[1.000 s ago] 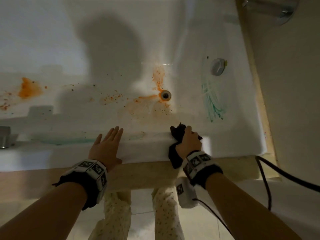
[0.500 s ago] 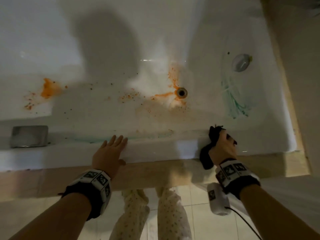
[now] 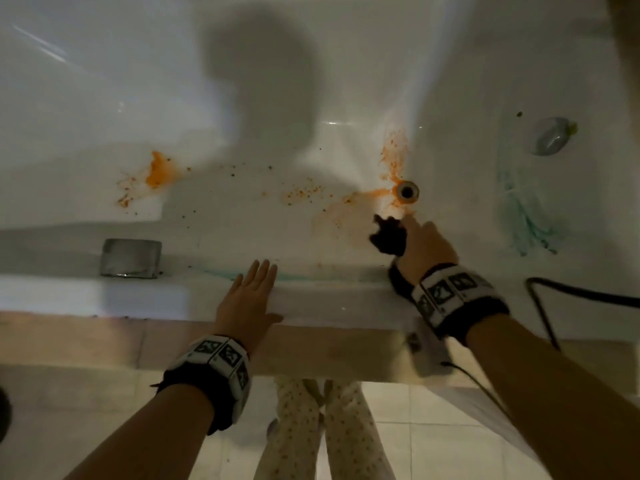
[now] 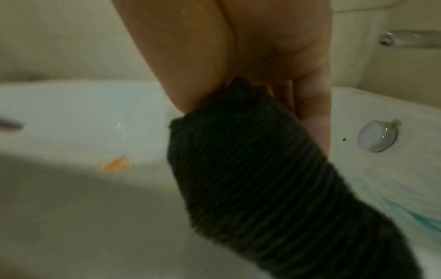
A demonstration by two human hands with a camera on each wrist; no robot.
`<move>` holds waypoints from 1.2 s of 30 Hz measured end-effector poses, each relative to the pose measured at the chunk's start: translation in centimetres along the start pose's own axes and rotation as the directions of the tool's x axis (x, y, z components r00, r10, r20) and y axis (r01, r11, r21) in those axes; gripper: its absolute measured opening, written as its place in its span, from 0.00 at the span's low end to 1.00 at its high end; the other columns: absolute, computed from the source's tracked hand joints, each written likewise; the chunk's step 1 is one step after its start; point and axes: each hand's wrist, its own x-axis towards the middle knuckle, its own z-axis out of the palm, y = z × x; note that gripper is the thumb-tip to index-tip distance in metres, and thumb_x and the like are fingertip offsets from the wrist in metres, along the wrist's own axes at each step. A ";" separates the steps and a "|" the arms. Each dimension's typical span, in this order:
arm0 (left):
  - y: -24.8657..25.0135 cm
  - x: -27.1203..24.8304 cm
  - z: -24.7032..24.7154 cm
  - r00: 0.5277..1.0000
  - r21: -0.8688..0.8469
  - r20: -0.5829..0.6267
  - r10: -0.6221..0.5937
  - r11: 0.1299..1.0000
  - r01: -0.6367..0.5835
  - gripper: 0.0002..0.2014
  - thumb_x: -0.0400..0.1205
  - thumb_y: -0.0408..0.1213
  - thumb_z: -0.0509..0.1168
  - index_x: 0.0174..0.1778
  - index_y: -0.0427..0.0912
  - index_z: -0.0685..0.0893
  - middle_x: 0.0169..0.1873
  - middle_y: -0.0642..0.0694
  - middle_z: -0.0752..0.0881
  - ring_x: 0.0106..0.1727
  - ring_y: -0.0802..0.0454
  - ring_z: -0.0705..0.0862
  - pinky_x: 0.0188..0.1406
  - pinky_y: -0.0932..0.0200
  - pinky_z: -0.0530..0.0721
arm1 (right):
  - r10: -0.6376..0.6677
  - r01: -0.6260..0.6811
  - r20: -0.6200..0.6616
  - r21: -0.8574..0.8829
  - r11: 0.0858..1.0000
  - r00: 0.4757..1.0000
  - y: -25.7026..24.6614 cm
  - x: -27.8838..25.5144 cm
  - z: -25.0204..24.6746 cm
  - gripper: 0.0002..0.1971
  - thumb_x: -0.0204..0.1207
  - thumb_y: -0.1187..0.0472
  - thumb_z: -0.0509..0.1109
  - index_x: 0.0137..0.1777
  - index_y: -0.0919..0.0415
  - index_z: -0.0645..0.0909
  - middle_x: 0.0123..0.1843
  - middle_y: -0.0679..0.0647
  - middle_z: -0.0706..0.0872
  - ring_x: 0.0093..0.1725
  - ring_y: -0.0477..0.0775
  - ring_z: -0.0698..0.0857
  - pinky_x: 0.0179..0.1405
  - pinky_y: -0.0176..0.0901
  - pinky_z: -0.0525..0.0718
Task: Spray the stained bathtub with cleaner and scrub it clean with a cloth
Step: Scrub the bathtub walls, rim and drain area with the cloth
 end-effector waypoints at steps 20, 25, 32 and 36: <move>-11.4 -2.6 -1.1 0.995 0.045 -0.045 -0.091 0.995 0.093 0.28 0.87 0.33 0.47 0.83 0.42 0.47 0.83 0.47 0.46 0.84 0.52 0.45 0.83 0.54 0.42 | 0.249 -0.247 0.062 -0.033 0.968 0.967 -10.9 -5.9 9.4 0.38 0.77 0.60 0.68 0.80 0.59 0.49 0.76 0.68 0.58 0.68 0.68 0.73 0.65 0.53 0.74; -16.4 -3.4 -1.9 0.995 0.071 -0.073 -0.064 0.995 0.069 0.31 0.88 0.45 0.49 0.83 0.42 0.42 0.83 0.46 0.43 0.84 0.52 0.43 0.83 0.56 0.42 | 0.265 -0.269 0.053 0.115 0.956 0.963 -15.8 -6.4 11.1 0.34 0.77 0.64 0.67 0.78 0.60 0.53 0.74 0.69 0.62 0.65 0.70 0.75 0.61 0.55 0.77; -20.2 -3.5 -2.7 1.000 0.110 -0.028 0.006 0.994 -0.002 0.32 0.86 0.46 0.57 0.83 0.46 0.51 0.83 0.51 0.52 0.83 0.54 0.53 0.81 0.59 0.50 | 0.288 -0.078 -0.266 0.596 0.799 0.920 -14.2 -5.6 6.2 0.13 0.75 0.68 0.66 0.58 0.62 0.70 0.51 0.60 0.78 0.56 0.64 0.81 0.47 0.49 0.74; -20.1 -3.2 -3.2 0.998 0.081 -0.057 0.009 0.997 -0.004 0.30 0.86 0.43 0.58 0.83 0.49 0.54 0.82 0.51 0.56 0.82 0.52 0.58 0.78 0.61 0.59 | 0.277 -0.278 -0.060 -0.002 0.961 0.959 -10.6 -7.8 6.4 0.25 0.72 0.63 0.68 0.69 0.59 0.65 0.61 0.65 0.72 0.59 0.72 0.78 0.58 0.58 0.77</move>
